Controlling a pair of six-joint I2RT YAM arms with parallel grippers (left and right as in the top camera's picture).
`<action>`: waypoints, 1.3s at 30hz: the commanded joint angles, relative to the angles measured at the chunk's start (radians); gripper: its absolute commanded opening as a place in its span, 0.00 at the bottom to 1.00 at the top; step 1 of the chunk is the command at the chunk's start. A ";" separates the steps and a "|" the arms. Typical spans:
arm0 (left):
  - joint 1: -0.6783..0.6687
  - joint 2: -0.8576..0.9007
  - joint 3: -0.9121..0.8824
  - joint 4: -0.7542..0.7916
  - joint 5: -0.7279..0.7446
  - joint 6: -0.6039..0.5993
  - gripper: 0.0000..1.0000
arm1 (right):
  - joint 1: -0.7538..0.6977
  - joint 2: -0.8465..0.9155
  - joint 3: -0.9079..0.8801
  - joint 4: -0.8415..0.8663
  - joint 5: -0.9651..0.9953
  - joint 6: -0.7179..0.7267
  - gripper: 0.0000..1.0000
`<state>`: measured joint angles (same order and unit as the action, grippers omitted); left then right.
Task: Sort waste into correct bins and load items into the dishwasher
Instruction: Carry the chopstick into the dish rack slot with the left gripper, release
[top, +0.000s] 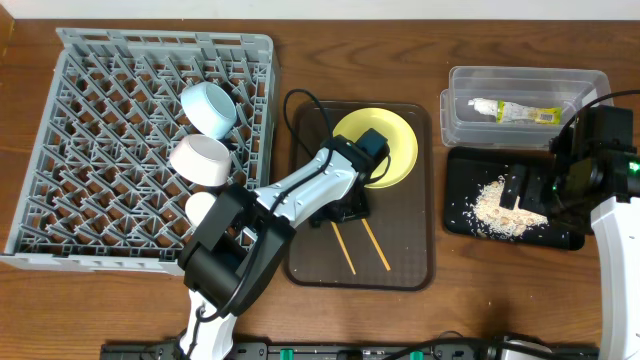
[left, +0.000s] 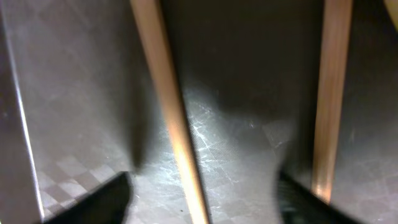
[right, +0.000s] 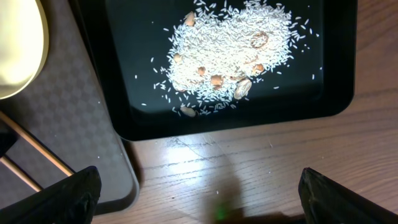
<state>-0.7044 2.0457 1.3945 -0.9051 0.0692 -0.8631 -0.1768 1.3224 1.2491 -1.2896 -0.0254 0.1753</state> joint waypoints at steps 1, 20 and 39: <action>-0.004 0.002 -0.023 -0.008 -0.017 0.009 0.54 | -0.014 -0.011 0.014 -0.003 0.013 0.003 0.99; -0.003 0.002 -0.084 0.070 0.008 0.009 0.27 | -0.014 -0.011 0.014 -0.005 0.013 0.003 0.99; 0.109 -0.032 -0.076 0.066 -0.022 0.135 0.08 | -0.014 -0.011 0.014 -0.005 0.013 0.003 0.99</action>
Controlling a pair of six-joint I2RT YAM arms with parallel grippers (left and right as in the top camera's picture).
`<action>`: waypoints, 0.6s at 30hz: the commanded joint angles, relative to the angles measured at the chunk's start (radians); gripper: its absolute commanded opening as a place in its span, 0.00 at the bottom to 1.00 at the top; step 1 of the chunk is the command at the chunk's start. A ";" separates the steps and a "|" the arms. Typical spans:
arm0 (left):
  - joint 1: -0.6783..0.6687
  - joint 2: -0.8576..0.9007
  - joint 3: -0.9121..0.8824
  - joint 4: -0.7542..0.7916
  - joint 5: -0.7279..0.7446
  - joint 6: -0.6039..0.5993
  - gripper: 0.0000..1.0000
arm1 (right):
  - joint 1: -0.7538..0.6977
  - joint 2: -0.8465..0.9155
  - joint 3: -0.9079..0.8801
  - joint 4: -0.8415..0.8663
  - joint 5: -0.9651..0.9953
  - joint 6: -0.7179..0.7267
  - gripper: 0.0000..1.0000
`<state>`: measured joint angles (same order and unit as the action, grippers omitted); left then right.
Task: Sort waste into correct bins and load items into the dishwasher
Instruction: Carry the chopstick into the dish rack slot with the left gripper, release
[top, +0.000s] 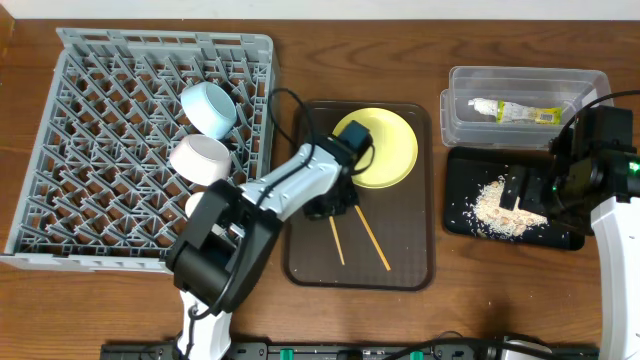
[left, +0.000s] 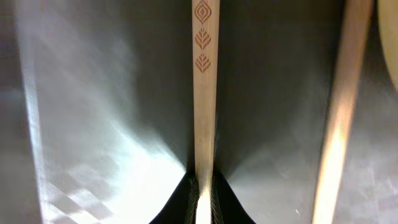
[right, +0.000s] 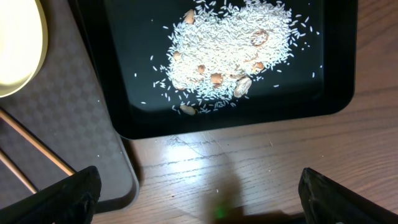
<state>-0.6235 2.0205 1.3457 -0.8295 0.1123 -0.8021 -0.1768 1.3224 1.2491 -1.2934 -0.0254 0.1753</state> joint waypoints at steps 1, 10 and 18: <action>0.035 -0.024 -0.023 -0.014 -0.082 0.085 0.08 | -0.014 -0.011 0.014 -0.001 0.013 0.003 0.99; 0.102 -0.295 0.018 -0.021 -0.132 0.425 0.08 | -0.014 -0.011 0.014 -0.001 0.013 0.003 0.99; 0.277 -0.448 0.018 -0.017 -0.132 0.725 0.08 | -0.014 -0.011 0.014 -0.001 0.013 0.003 0.99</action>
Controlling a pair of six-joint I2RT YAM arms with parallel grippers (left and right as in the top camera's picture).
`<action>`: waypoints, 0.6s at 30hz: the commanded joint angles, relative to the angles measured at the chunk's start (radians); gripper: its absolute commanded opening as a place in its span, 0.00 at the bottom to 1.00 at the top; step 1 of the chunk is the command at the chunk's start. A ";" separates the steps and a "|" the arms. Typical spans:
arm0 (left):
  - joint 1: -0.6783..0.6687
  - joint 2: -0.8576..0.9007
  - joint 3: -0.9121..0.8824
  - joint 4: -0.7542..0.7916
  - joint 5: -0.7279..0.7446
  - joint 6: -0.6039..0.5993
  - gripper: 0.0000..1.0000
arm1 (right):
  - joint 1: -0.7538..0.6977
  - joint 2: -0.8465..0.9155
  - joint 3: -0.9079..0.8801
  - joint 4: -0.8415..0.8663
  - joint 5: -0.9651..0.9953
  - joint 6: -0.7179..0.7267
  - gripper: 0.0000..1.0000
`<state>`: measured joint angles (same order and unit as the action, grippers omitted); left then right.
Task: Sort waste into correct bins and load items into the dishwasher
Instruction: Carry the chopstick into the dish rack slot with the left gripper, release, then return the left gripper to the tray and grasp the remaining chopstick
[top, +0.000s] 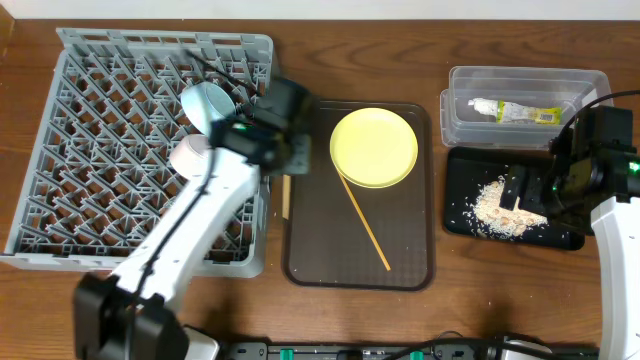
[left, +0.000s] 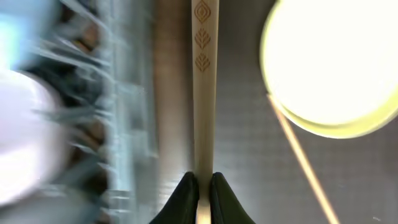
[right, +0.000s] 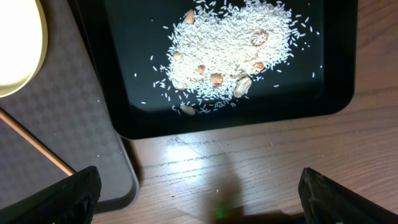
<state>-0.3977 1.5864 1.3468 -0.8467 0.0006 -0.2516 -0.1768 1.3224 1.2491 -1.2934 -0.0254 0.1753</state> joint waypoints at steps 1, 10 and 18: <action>0.069 -0.014 0.016 0.003 -0.020 0.193 0.08 | -0.014 -0.011 0.014 -0.001 0.013 0.003 0.99; 0.195 0.052 0.015 0.064 -0.020 0.241 0.08 | -0.014 -0.011 0.014 -0.002 0.013 0.003 0.99; 0.208 0.118 0.015 0.090 -0.013 0.241 0.17 | -0.014 -0.011 0.014 -0.002 0.013 0.003 0.99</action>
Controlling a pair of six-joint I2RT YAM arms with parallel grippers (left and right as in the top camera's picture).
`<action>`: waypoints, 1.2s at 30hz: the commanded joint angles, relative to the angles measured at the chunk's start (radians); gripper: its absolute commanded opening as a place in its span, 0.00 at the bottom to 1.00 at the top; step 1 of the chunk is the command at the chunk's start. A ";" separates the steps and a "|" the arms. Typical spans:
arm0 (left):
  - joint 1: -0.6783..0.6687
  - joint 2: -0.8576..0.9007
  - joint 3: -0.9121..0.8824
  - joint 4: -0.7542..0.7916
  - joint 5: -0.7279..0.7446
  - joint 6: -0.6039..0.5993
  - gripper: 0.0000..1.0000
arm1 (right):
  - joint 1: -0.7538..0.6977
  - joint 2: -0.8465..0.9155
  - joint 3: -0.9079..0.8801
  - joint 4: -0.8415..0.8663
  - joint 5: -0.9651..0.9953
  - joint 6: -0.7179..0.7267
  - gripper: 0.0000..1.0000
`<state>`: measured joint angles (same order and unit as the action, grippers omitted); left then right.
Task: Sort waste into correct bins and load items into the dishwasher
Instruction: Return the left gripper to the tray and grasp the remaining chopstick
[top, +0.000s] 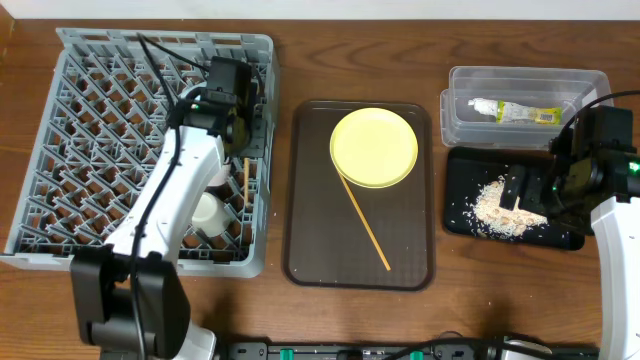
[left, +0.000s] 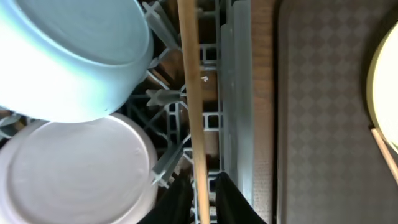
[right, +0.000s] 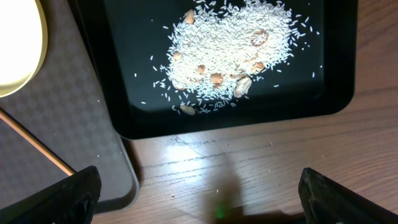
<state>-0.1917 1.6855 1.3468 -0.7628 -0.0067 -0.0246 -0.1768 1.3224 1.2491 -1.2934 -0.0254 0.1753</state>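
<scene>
My left gripper (left: 203, 196) hangs over the right edge of the grey dish rack (top: 90, 150). Its jaws stand slightly apart around a wooden chopstick (left: 191, 93), with a thin gap on the right side. That chopstick (top: 245, 180) lies along the inside of the rack's right wall. A blue bowl (left: 74, 56) and a white bowl (left: 74, 171) sit in the rack just to its left. A second chopstick (top: 362, 215) lies on the brown tray (top: 310, 250) below the yellow plate (top: 373, 147). My right gripper (right: 198, 196) is open over the wood beside the black tray of rice (right: 230, 56).
A clear container (top: 525, 90) holding a white tube (top: 515, 112) stands behind the black tray (top: 470, 160). Another white cup (top: 207, 212) sits lower in the rack. The brown tray's corner (right: 74, 124) shows at the left of the right wrist view.
My left gripper moved from the gap between rack and brown tray to over the rack's right edge. The chopstick is now down in the rack and the jaws have parted slightly. The right arm is unchanged.
My left gripper stood open over two chopsticks on the brown tray. Then it was shut on the left one. Then it held that chopstick beside the rack, and now the chopstick is inside the rack. One chopstick stays on the tray. The right arm never moved.
</scene>
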 joint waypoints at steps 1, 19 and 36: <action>0.002 0.020 0.015 0.010 -0.006 0.014 0.22 | -0.014 -0.011 0.014 -0.003 0.013 0.003 0.99; -0.301 -0.032 -0.018 -0.071 0.125 -0.586 0.63 | -0.014 -0.011 0.014 -0.005 0.013 0.003 0.99; -0.599 0.253 -0.018 0.040 -0.005 -0.767 0.66 | -0.014 -0.011 0.014 -0.004 0.013 0.003 0.99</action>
<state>-0.7792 1.9079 1.3384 -0.7307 0.0158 -0.7666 -0.1768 1.3224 1.2491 -1.2972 -0.0254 0.1753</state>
